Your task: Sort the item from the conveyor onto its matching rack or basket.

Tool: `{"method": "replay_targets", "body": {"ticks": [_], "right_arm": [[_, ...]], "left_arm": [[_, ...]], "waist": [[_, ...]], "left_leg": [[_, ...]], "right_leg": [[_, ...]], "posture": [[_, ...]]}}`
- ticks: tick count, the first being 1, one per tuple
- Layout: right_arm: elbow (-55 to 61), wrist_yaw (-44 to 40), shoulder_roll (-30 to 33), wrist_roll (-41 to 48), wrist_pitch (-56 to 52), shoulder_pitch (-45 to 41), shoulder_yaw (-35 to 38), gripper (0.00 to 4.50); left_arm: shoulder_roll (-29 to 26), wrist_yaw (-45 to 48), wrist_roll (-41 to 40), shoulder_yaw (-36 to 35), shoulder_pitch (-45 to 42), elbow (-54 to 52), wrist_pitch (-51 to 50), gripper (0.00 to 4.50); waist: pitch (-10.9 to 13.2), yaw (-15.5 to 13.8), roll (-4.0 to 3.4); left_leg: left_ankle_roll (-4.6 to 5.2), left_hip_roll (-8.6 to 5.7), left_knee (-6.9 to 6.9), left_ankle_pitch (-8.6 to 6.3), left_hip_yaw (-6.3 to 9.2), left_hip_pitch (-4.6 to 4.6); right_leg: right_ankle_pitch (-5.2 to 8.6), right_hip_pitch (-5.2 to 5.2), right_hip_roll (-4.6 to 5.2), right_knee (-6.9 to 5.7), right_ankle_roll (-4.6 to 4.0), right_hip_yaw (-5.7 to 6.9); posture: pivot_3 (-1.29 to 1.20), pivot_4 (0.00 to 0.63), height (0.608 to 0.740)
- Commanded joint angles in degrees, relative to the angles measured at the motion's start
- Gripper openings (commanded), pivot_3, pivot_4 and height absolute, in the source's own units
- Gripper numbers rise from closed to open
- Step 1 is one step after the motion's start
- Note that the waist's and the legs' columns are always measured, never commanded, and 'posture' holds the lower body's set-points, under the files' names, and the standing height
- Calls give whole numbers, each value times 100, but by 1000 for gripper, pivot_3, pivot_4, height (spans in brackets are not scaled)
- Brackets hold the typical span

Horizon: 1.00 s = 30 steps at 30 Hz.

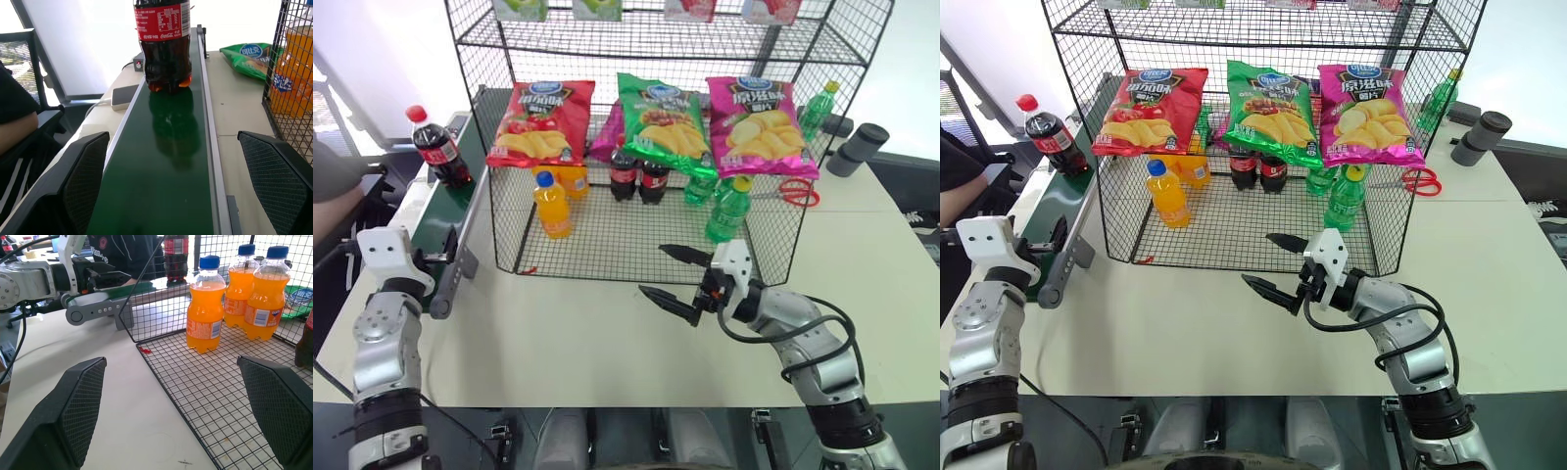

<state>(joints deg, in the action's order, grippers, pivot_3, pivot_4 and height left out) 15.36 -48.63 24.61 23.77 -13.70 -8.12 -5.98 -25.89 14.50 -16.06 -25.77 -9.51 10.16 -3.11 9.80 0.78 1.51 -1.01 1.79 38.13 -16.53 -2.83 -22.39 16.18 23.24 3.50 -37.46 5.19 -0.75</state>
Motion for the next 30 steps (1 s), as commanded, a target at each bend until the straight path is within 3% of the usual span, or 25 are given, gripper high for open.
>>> {"method": "replay_targets", "body": {"ticks": [1, 30], "right_arm": [[69, -14, -78, 21, 123, -107, -12, 4450], [150, 81, -189, -18, 26, -187, -126, 4450]], "left_arm": [[-24, -68, -107, -197, -55, 34, 161, 4500], [-11, -7, -378, -310, -260, 741, 731, 4500]], "waist": [[0, 1, 0], [0, 3, 1]], "left_leg": [[0, 0, 0, 0, 0, 0], [0, 0, 0, 0, 0, 0]], "right_leg": [[0, 0, 0, 0, 0, 0], [0, 0, 1, 0, 0, 3]], "posture": [[0, 150, 740], [0, 150, 740]]}}
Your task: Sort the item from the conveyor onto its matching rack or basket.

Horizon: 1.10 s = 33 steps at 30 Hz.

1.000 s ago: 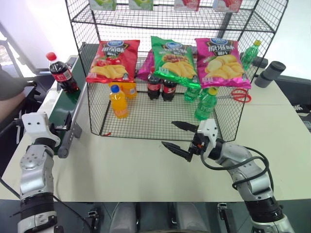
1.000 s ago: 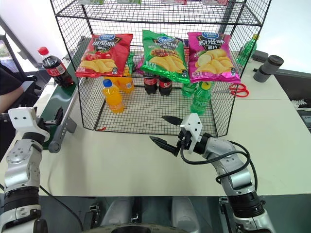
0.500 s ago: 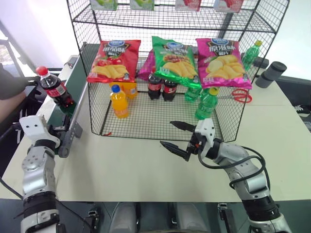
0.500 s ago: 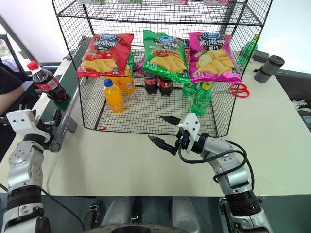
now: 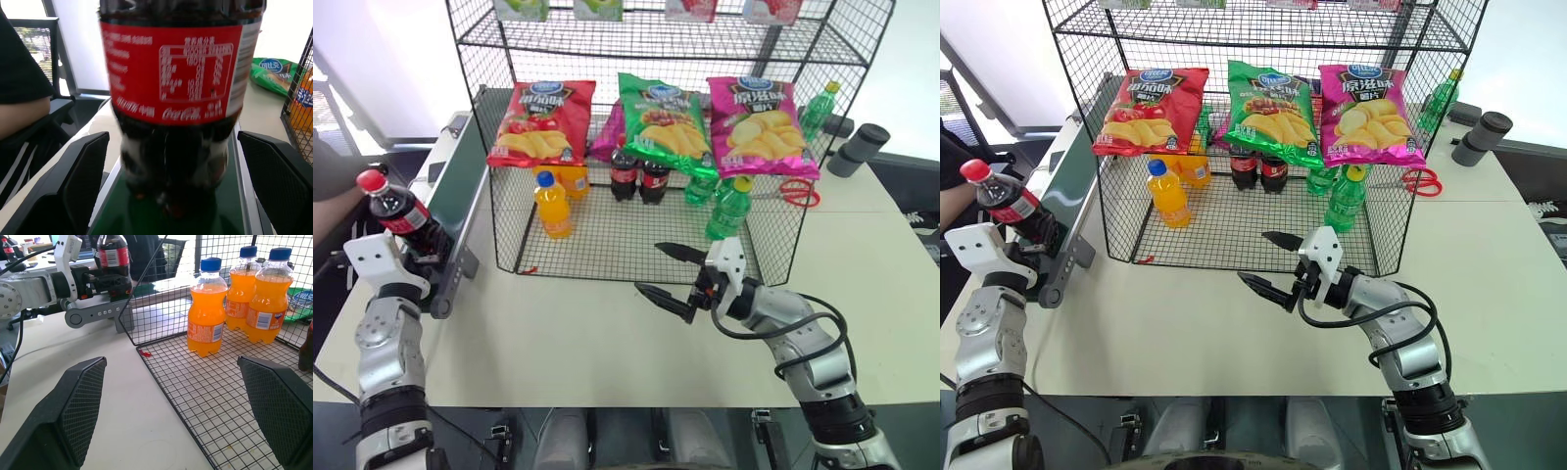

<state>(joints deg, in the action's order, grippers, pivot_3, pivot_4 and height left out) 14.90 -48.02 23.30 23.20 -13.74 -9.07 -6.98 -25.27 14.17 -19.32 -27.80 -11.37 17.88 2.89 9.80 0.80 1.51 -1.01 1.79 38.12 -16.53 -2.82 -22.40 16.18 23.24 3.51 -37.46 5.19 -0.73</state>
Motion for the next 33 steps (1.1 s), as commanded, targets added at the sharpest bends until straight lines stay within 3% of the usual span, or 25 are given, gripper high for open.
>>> {"method": "replay_targets", "body": {"ticks": [1, 2, 5, 12, 16, 20, 25, 33], "right_arm": [[198, 22, -59, 40, 27, -93, -28, 4450], [201, 22, -58, 41, 26, -92, -31, 4500], [228, 44, -57, 49, 4, -93, -39, 4500], [262, 53, -20, 72, -24, -76, -17, 4500], [251, -9, 57, 151, -98, -102, 55, 4500], [248, -91, 114, 288, -257, -153, 97, 4500], [518, -131, 135, 802, -758, -315, 238, 4500], [748, 77, 11, 915, -1048, -510, 143, 4500]], "left_arm": [[-73, 51, -58, -96, -79, -19, 136, 4500], [-81, 66, -40, -80, -80, -9, 151, 3959], [-121, 35, -57, -139, -95, -38, 129, 2915], [-446, 258, -341, -291, -19, -609, -197, 2897], [-954, 1246, -1361, -54, 179, -2174, -1382, 2897], [-1162, 1707, -1953, 119, 316, -2917, -2171, 2897], [-1525, 2566, -1922, 1287, 648, -3938, -2784, 2897], [-747, 3330, -996, 3113, -111, -3448, -2196, 2897]], "waist": [[0, 0, 0], [0, -1, 0], [0, -14, 1], [1, -1, 5], [10, 9, 36], [7, 5, 28], [13, 30, 16], [14, -15, 15]], "left_leg": [[0, 0, 0, 0, 0, 0], [0, 0, 0, 0, 0, 0], [0, 0, 0, 0, 1, 0], [0, 0, 0, 0, 3, -2], [-1, 3, -1, -1, 6, -11], [-4, -1, -2, -2, 8, -11], [-5, -2, -16, -2, 6, -8], [-3, -2, -14, 0, 5, -12]], "right_leg": [[0, 0, 0, 0, 0, 0], [0, 0, 0, 0, 0, 0], [0, 0, 1, 0, 0, 1], [0, 1, 2, 0, 0, 2], [0, 10, 2, 2, -1, 2], [1, 4, 16, 14, -4, 2], [2, 3, 18, 24, -6, 0], [4, 8, 11, 22, -10, 0]], "posture": [[0, 150, 740], [0, 150, 740], [0, 150, 740], [0, 150, 740], [0, 150, 740], [0, 150, 740], [0, 150, 740], [0, 150, 740]]}}
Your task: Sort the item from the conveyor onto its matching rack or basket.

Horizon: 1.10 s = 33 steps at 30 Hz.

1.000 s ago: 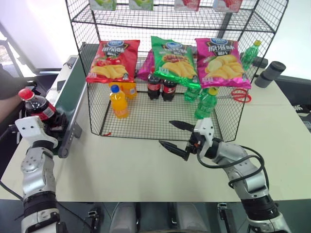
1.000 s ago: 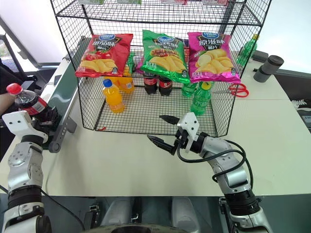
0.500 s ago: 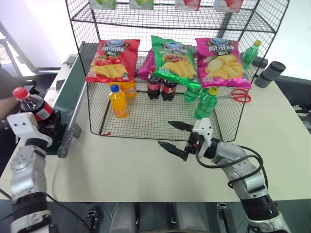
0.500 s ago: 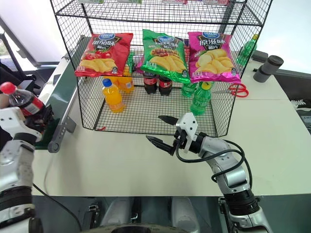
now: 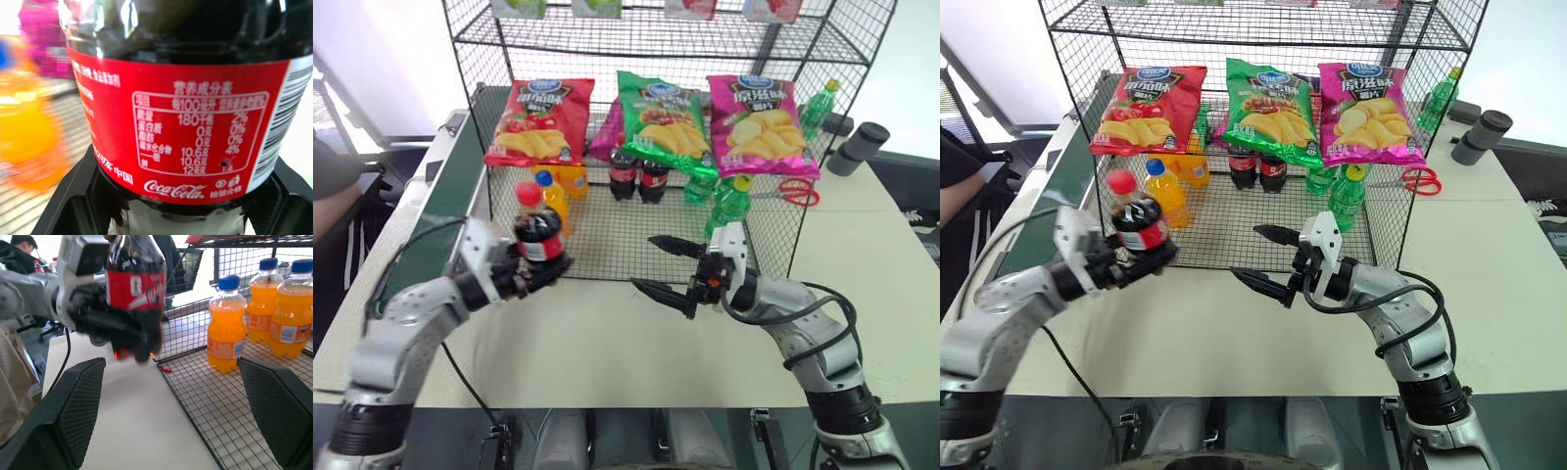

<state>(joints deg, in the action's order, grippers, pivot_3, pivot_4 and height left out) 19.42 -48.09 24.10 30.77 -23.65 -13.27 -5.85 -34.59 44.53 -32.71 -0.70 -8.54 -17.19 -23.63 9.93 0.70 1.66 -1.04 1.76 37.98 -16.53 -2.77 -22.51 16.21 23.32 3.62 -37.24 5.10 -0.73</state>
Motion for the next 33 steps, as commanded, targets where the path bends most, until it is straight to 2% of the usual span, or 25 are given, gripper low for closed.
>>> {"method": "replay_targets", "body": {"ticks": [1, 6, 15, 17, 19, 20, 24, 27, 33], "right_arm": [[320, 115, -85, 152, -83, -88, 19, 4500], [500, 287, -123, 289, -265, 12, 100, 4500], [643, 475, -121, 383, -346, 136, 139, 4500], [650, 485, -126, 441, -372, 165, 149, 3940], [679, 496, -121, 473, -381, 195, 142, 3168], [687, 502, -118, 474, -371, 205, 136, 3008], [640, 511, -141, 381, -249, 194, 113, 3005], [437, 621, -264, 256, -91, 81, 172, 3005], [-576, 1310, -588, -666, 763, -112, 337, 3005]], "left_arm": [[335, 399, 460, 616, -584, 178, 559, 2897], [767, 854, 890, 1204, -1109, 582, 1008, 2897], [1099, 1250, 1218, 1482, -1497, 970, 1317, 2897], [1136, 1273, 1250, 1484, -1528, 1002, 1329, 2898], [1146, 1295, 1260, 1473, -1527, 993, 1324, 2898], [1147, 1303, 1270, 1471, -1522, 989, 1327, 2898], [1124, 1314, 1201, 1479, -1467, 950, 1046, 2898], [1031, 1134, 1477, 1464, -1309, 1009, 1167, 4382], [864, 592, 1560, 813, -602, 1212, 1367, 4488]], "waist": [[0, -5, 0], [0, 11, 0], [1, -2, -1], [1, -3, -1], [1, -3, -1], [1, 1, -1], [1, 3, -1], [0, 8, -1], [1, 15, -1]], "left_leg": [[0, -3, 0, 0, -2, 0], [6, -8, 6, -1, -3, -10], [9, 5, 15, -1, -2, -4], [10, 3, 18, -1, -4, -5], [10, 3, 18, -2, -4, -5], [10, 3, 18, -2, -4, -5], [10, 5, 18, -2, -2, -4], [10, 5, 18, -2, -2, -4], [10, 7, 17, -2, -2, -1]], "right_leg": [[-1, 0, 1, 1, 2, -1], [-3, 1, -4, 5, 6, -1], [-3, 1, -46, -9, 8, -3], [-3, 0, -46, -7, 9, -3], [-3, 0, -46, -7, 9, -3], [-3, 0, -46, -7, 10, -4], [-3, 1, -49, -9, 10, -4], [-3, 1, -50, -9, 10, -4], [-3, 2, -49, -12, 10, -7]], "posture": [[0, 150, 740], [0, 150, 740], [0, 150, 740], [0, 150, 740], [0, 150, 740], [0, 150, 740], [0, 150, 740], [0, 150, 740], [0, 150, 740]]}}
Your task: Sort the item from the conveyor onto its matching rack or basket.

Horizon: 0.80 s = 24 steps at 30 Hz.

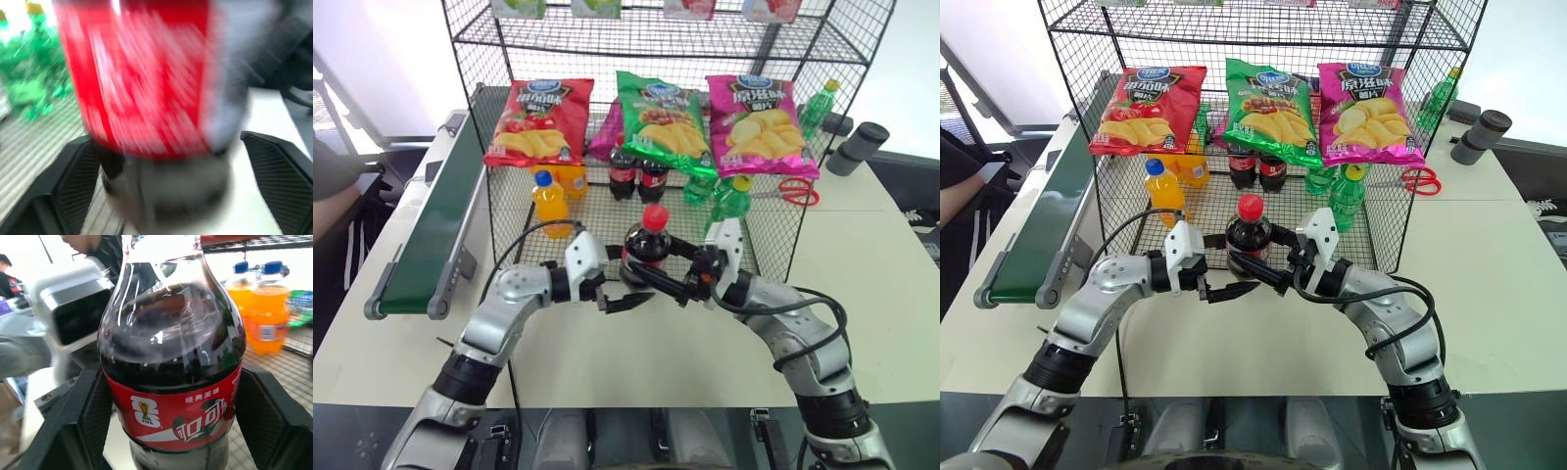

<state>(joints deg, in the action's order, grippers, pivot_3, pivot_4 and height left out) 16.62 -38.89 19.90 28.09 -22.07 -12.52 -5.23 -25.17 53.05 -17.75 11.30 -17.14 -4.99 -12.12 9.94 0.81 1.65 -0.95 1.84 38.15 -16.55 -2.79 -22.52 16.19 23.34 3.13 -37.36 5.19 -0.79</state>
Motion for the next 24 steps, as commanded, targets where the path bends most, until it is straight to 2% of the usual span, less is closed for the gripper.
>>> {"method": "replay_targets", "body": {"ticks": [1, 7, 11, 18, 24], "right_arm": [[-466, 507, -224, -547, 756, -213, 282, 3005], [-2043, 1397, -945, -1462, 1881, -616, 241, 3005], [-3060, 1598, -1452, -1622, 2463, -1072, 283, 3005], [-4834, 2001, -1866, -1981, 3438, -1970, 413, 3005], [-5670, 1965, -2001, -1966, 3892, -2362, 511, 3005]], "left_arm": [[-82, -351, 82, -477, 352, 10, 263, 4488], [261, -1172, 139, -1005, 855, -133, 684, 4488], [412, -1400, 215, -1000, 1109, -332, 763, 4488], [498, -1528, 254, -888, 1330, -615, 719, 4488], [506, -1565, 264, -887, 1295, -619, 694, 4488]], "waist": [[0, -2, 0], [0, 13, -1], [3, 39, -6], [4, 28, -7], [4, 40, -7]], "left_leg": [[0, 0, 0, 0, -1, 2], [0, -2, 0, 0, -6, -1], [-1, 0, -2, 0, -10, 3], [-5, -3, -3, 2, -12, 2], [-5, -4, -4, 2, -14, 1]], "right_leg": [[0, 0, 1, 0, 0, -1], [0, 2, 17, 0, 0, -2], [0, 6, 17, -9, 0, -7], [-1, 9, 25, -16, 0, -7], [-1, 9, 30, -15, 0, -5]], "posture": [[0, 150, 740], [0, 150, 740], [0, 150, 740], [0, 150, 740], [0, 150, 740]]}}
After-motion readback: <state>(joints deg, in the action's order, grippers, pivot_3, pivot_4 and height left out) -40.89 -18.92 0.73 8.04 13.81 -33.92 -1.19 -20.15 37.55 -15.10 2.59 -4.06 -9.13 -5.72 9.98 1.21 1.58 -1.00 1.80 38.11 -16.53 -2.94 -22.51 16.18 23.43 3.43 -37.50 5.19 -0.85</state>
